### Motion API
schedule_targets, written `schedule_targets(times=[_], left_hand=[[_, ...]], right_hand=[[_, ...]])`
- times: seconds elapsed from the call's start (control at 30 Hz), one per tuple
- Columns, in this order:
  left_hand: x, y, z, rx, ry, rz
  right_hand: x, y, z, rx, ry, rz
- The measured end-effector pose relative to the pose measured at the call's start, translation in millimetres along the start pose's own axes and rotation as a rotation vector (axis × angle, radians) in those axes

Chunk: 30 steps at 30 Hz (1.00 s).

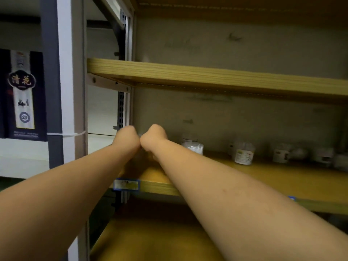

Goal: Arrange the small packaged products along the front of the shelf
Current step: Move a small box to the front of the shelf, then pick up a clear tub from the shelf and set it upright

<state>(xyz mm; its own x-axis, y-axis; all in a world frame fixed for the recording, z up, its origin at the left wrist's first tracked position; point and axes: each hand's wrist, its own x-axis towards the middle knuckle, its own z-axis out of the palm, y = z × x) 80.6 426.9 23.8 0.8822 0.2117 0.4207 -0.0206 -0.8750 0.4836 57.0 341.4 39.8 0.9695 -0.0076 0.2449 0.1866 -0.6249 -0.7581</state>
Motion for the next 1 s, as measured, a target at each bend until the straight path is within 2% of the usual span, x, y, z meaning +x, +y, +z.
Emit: schedule_targets(times=[0.17,0.3,0.57,0.7,1.0], left_hand=[[-29,42,-4,-0.214,0.171,0.241],[-58,96,-2,-0.362,0.183,0.378],[-104,206,47,-0.434,-0.084,0.418],[-124,264,91,-0.443,-0.123,0.428],[-134,380,182,-0.425,-0.175,0.286]], right_hand=[[-29,9,-55,0.023,0.137,-0.085],[-51,31,-109,0.046,0.221,-0.113],[-73,135,-212,0.022,0.299,0.055],[-78,198,-261,-0.029,0.324,0.085],[-38,314,-372,-0.046,0.297,0.126]])
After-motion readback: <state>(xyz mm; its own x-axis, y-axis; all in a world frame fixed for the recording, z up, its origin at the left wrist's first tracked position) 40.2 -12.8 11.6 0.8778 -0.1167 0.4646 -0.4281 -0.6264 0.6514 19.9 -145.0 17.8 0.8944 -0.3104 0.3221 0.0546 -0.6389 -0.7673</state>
